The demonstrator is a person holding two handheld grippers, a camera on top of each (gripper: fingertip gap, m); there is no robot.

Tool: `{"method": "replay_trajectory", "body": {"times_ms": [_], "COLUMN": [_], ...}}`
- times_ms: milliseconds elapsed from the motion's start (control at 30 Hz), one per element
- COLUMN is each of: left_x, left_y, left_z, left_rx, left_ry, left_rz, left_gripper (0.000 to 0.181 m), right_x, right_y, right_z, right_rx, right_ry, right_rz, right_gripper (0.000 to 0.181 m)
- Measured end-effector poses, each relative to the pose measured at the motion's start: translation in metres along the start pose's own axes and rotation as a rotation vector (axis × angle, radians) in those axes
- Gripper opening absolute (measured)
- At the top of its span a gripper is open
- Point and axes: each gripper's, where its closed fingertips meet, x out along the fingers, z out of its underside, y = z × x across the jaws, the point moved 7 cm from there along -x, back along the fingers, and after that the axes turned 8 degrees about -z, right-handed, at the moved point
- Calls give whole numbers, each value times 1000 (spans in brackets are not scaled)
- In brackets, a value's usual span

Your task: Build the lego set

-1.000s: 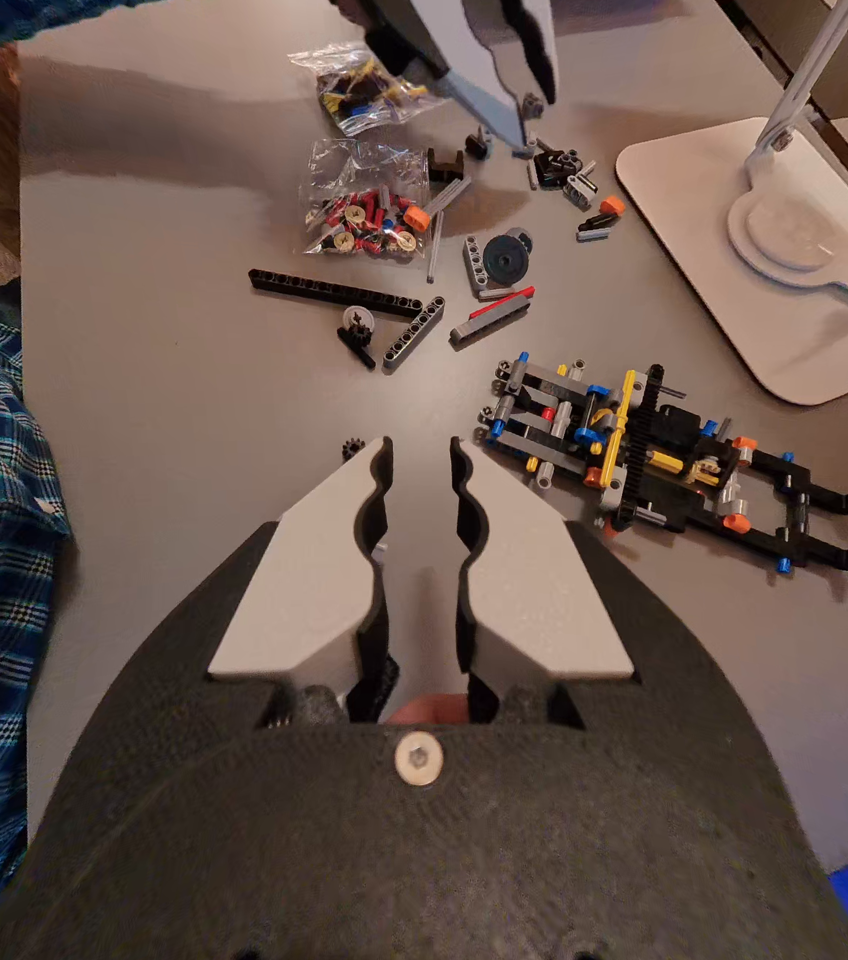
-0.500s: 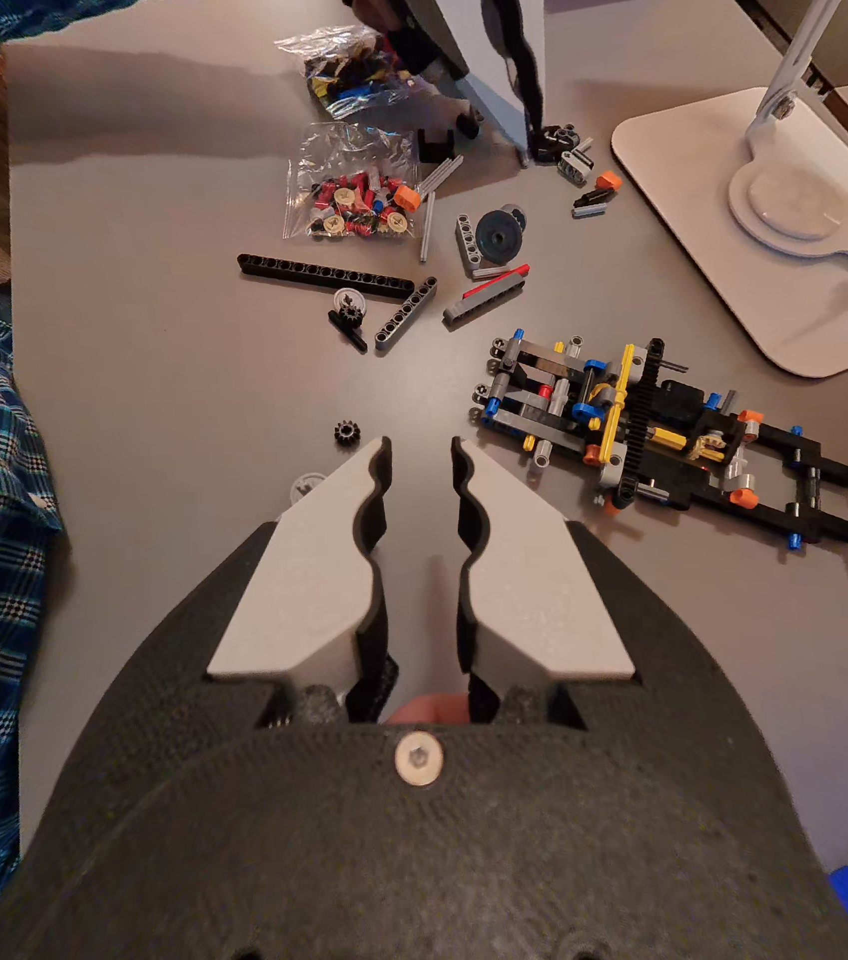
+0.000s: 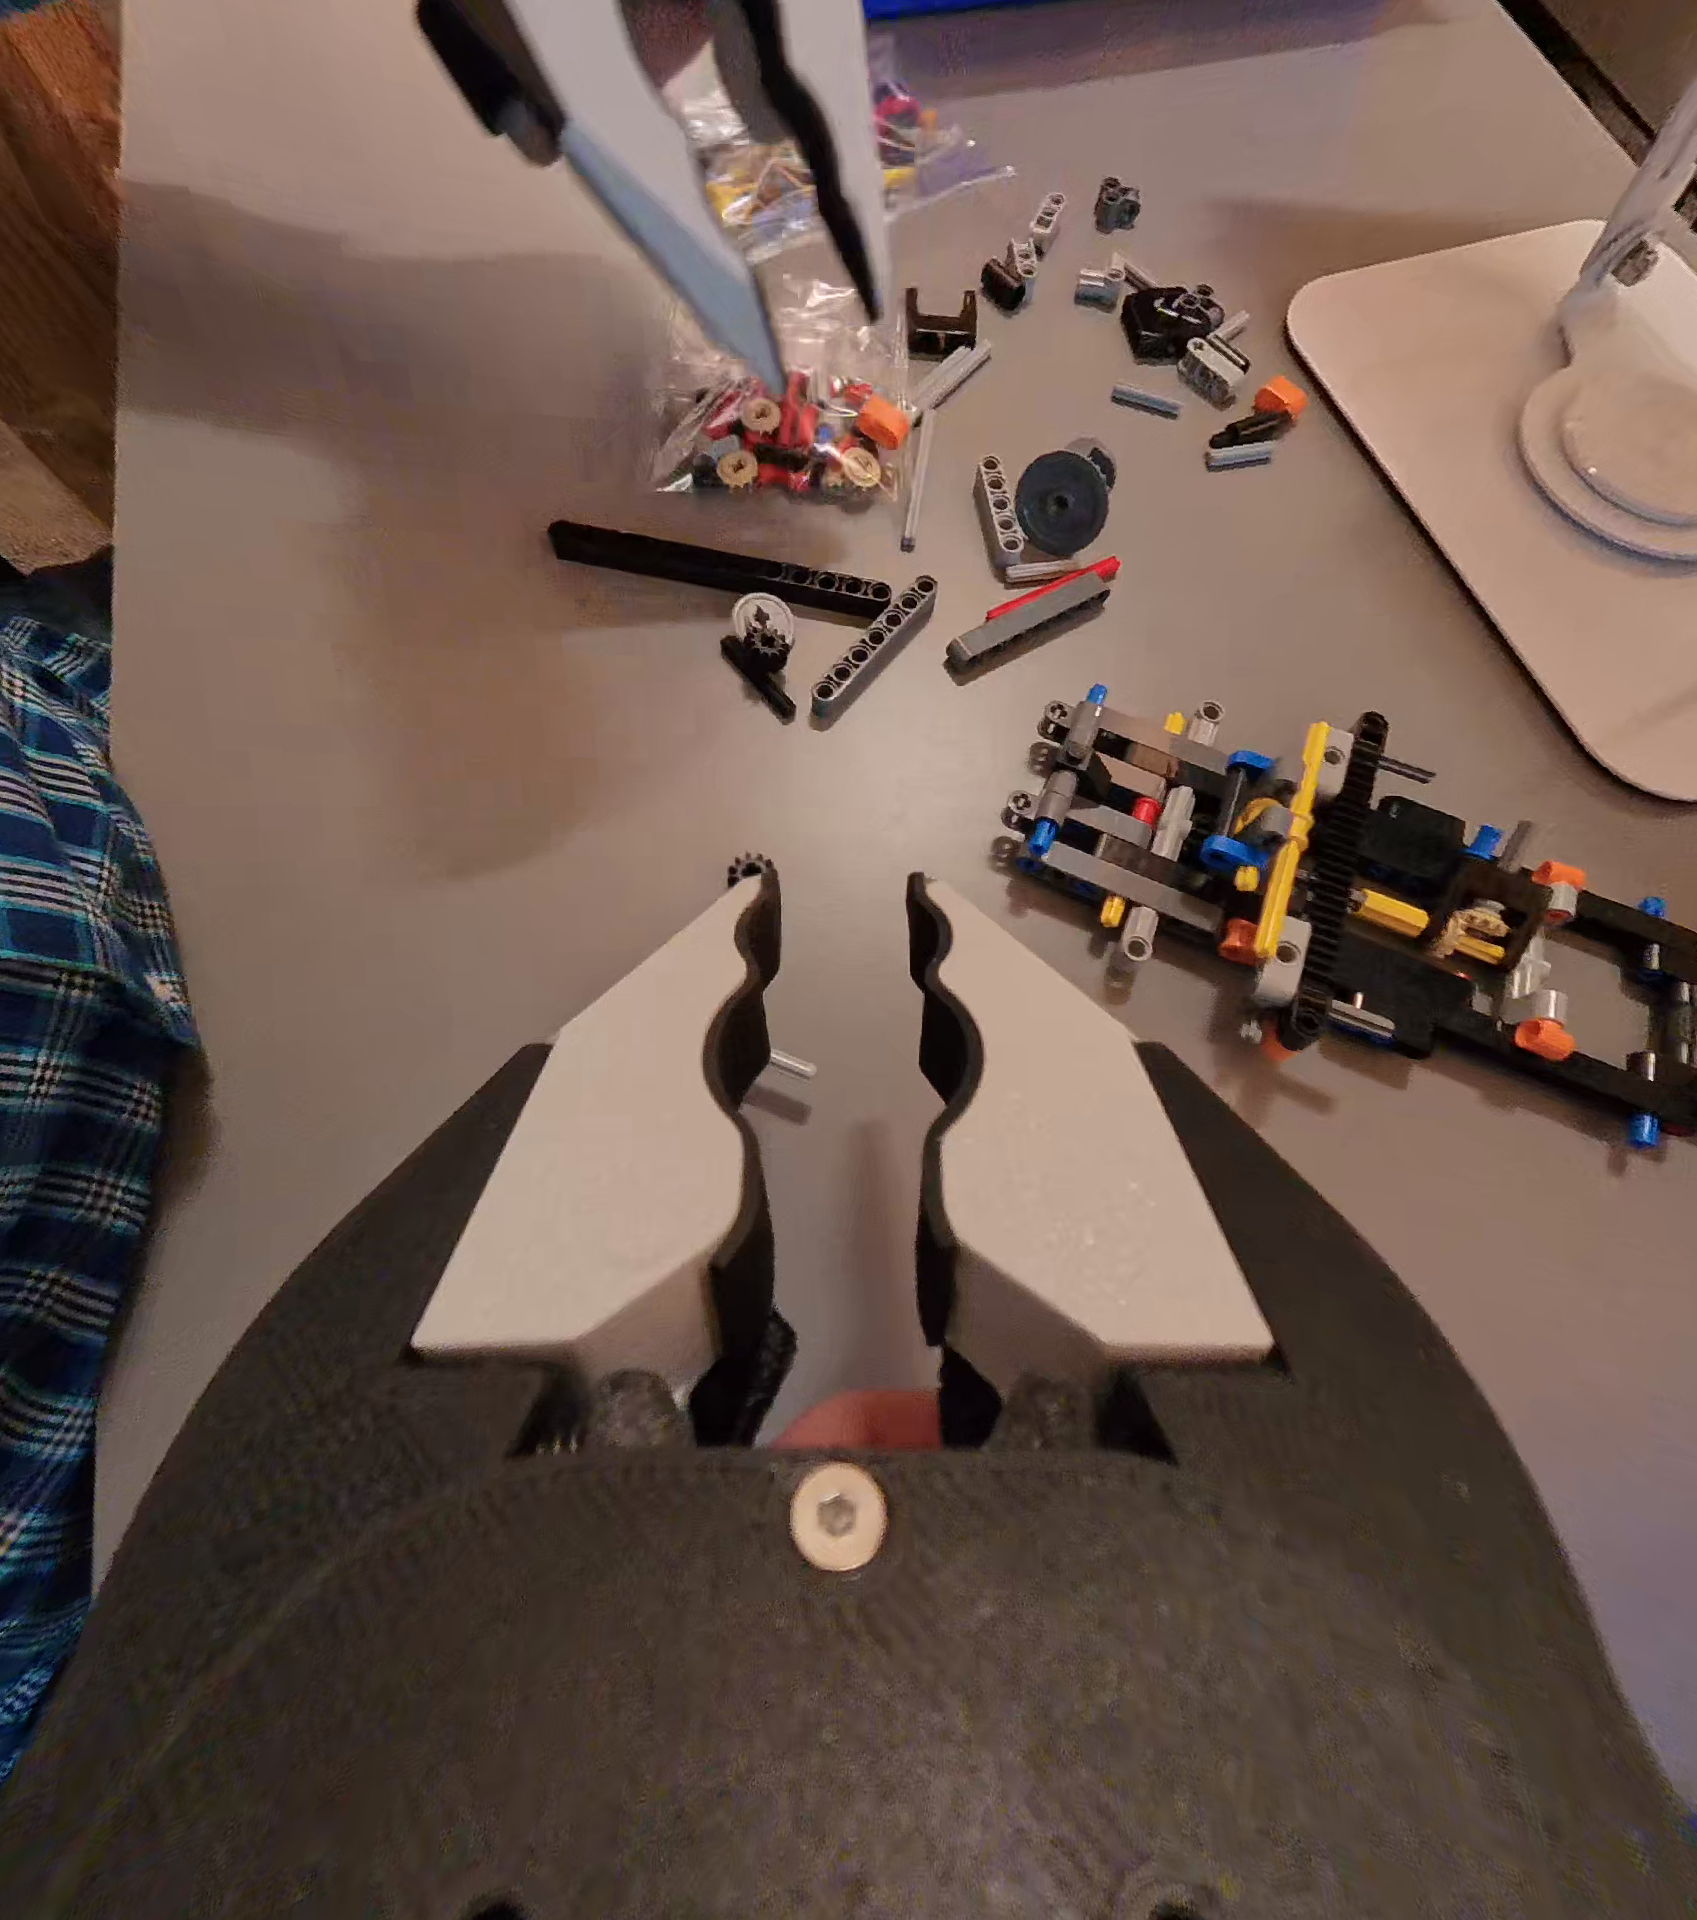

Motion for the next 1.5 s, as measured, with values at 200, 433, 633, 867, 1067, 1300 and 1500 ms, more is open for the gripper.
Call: {"method": "replay_trajectory", "body": {"times_ms": [200, 433, 633, 867, 1067, 1300, 1500], "left_x": [26, 35, 42, 38, 25, 12, 1], "left_y": [46, 43, 45, 46, 43, 39, 35], "left_z": [-6, -14, -11, -7, -11, -27, -46], "left_rx": [245, 316, 398, 348, 314, 157, 122], "left_ry": [-80, -27, -80, -50, 31, 167, 306], "left_rz": [17, 122, 144, 104, 7, -45, -77], "left_gripper": [29, 27, 12, 12, 11, 11, 12], "right_x": [-1, -6, -9, -10, -10, -10, -5], "right_y": [-5, -8, -6, -6, -8, -11, -14], "right_z": [3, 6, 8, 6, -2, -19, -32], "right_rx": [1, 4, 11, 4, 7, -37, -4], "right_ry": [0, 11, 20, 26, 50, 91, 149], "right_rz": [-4, -1, 3, 8, 14, 108, 111], "right_gripper": [22, 22, 22, 22, 22, 23, 24]}}
